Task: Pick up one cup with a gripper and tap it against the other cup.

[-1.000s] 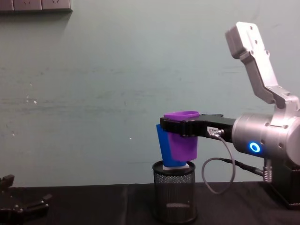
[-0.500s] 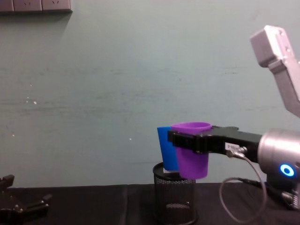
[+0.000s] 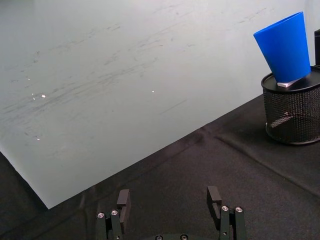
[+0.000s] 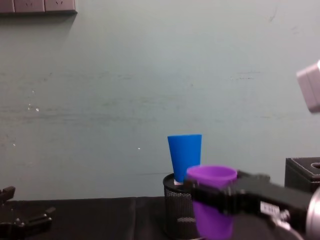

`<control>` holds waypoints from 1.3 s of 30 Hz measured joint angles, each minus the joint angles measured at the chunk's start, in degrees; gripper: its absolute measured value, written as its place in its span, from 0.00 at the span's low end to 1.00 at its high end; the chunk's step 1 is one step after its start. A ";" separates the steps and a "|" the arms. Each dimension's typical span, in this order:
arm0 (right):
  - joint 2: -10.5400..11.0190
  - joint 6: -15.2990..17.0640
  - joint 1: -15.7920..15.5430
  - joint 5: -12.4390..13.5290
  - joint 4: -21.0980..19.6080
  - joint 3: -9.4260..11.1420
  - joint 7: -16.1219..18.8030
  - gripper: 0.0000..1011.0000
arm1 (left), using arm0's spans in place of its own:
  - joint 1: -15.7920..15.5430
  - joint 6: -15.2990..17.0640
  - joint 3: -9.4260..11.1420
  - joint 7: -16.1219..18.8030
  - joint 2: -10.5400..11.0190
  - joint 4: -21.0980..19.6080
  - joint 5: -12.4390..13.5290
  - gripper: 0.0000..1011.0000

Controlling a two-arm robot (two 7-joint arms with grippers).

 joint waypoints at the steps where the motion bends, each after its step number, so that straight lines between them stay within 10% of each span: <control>1: 0.07 -0.53 -0.34 0.03 0.23 -0.07 0.22 0.73 | 0.00 0.00 0.00 0.00 0.00 0.00 0.00 0.99; 15: -1.53 -8.84 -2.52 -1.73 8.05 -1.16 0.80 0.73 | 0.00 0.00 0.00 0.00 0.00 0.00 0.00 0.99; 39: -3.86 -11.52 -1.73 -3.52 12.84 -0.18 1.20 0.73 | 0.00 0.00 0.00 0.00 0.00 0.00 0.00 0.99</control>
